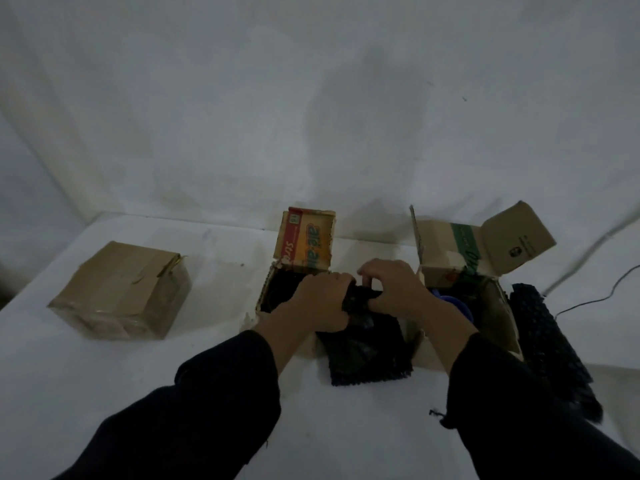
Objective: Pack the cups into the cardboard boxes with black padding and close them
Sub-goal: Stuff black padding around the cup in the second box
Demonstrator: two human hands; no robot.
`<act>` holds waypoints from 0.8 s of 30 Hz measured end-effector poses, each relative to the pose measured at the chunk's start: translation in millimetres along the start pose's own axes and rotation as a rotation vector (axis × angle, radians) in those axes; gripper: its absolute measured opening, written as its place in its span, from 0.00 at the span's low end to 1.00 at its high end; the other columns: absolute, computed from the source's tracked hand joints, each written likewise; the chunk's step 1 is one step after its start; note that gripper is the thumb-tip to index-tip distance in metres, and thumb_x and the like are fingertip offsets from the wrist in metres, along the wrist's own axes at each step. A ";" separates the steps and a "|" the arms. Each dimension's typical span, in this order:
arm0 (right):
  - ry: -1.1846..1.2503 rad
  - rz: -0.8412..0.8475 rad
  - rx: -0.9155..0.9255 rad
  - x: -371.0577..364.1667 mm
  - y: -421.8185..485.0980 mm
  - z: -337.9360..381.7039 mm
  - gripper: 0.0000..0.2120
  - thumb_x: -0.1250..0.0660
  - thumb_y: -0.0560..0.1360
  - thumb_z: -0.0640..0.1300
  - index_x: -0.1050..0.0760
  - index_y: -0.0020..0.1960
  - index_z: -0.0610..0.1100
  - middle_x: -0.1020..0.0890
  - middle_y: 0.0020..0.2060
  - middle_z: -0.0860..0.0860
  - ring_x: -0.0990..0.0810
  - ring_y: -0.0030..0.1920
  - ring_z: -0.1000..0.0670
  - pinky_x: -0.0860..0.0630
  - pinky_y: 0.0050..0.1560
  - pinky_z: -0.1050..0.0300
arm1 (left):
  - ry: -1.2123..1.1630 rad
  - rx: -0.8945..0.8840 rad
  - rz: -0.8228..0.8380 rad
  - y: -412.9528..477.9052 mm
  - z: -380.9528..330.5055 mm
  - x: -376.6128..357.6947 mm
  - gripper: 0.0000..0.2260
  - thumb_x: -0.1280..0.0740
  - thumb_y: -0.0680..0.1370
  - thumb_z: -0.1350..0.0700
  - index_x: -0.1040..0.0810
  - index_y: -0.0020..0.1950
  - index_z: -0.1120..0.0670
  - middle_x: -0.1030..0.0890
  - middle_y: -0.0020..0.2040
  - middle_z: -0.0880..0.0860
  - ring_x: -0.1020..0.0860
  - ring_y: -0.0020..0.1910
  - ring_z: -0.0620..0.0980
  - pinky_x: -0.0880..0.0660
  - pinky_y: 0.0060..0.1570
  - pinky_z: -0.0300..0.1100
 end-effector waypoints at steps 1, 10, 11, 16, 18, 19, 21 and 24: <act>-0.019 0.036 0.006 0.2 0.8 3.0 0.11 0.35 0.59 0.52 0.30 0.38 0.48 0.21 0.43 0.50 0.22 0.46 0.47 0.29 0.48 0.52 | -0.003 0.002 0.020 0.0 -1.4 0.1 0.25 0.37 0.71 0.45 0.33 0.65 0.55 0.25 0.53 0.54 0.25 0.52 0.55 0.33 0.42 0.43; 0.138 0.128 0.020 -9.7 9.2 26.6 0.19 0.42 0.63 0.27 0.47 0.33 0.46 0.39 0.28 0.49 0.41 0.30 0.50 0.49 0.34 0.53 | -0.487 0.155 0.140 -0.7 22.9 5.3 0.19 0.32 0.73 0.58 0.29 0.62 0.55 0.25 0.53 0.54 0.25 0.51 0.52 0.25 0.46 0.43; 0.150 0.134 0.024 -10.7 10.6 29.5 0.19 0.42 0.63 0.27 0.47 0.33 0.46 0.39 0.29 0.49 0.41 0.30 0.50 0.48 0.34 0.53 | -0.510 0.166 0.130 -1.1 27.1 4.4 0.18 0.32 0.72 0.60 0.29 0.61 0.55 0.26 0.52 0.54 0.26 0.50 0.51 0.26 0.44 0.42; 0.154 0.231 0.048 -17.8 15.7 43.6 0.22 0.30 0.67 0.36 0.43 0.34 0.50 0.35 0.34 0.53 0.36 0.33 0.56 0.41 0.33 0.62 | -0.448 0.140 0.051 -5.9 39.2 2.6 0.13 0.36 0.72 0.66 0.33 0.52 0.55 0.24 0.52 0.59 0.25 0.50 0.57 0.25 0.51 0.55; 0.201 0.259 0.042 -21.4 16.7 48.2 0.23 0.25 0.67 0.44 0.42 0.35 0.51 0.34 0.35 0.54 0.36 0.34 0.56 0.40 0.34 0.61 | -0.396 0.115 0.058 -8.9 38.7 2.5 0.14 0.36 0.73 0.67 0.35 0.54 0.56 0.24 0.52 0.61 0.24 0.50 0.59 0.25 0.49 0.55; 0.228 0.264 0.034 -23.0 17.9 49.4 0.22 0.25 0.68 0.45 0.42 0.35 0.51 0.34 0.35 0.53 0.36 0.34 0.55 0.40 0.34 0.61 | -0.383 0.106 0.061 -9.2 39.6 1.5 0.15 0.36 0.73 0.67 0.35 0.57 0.57 0.24 0.52 0.62 0.24 0.50 0.60 0.25 0.48 0.54; 0.272 0.257 0.017 -26.0 22.4 47.9 0.21 0.27 0.70 0.43 0.41 0.36 0.50 0.33 0.35 0.53 0.35 0.34 0.55 0.40 0.34 0.60 | -0.360 0.091 0.064 -11.1 40.9 1.2 0.18 0.38 0.74 0.66 0.37 0.62 0.58 0.24 0.50 0.61 0.24 0.47 0.59 0.25 0.43 0.52; 0.231 0.219 0.011 -25.4 28.8 47.3 0.19 0.28 0.70 0.40 0.41 0.44 0.48 0.30 0.36 0.52 0.31 0.34 0.53 0.36 0.32 0.60 | -0.332 0.076 0.068 -15.2 44.3 1.1 0.19 0.36 0.74 0.63 0.38 0.62 0.59 0.26 0.44 0.56 0.26 0.41 0.55 0.33 0.31 0.38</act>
Point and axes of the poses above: each hand's wrist, its own y-axis towards the middle knuckle, its own x-axis out of the back of the hand, z = x × y, the point moved 6 cm from there along y, towards the middle knuckle
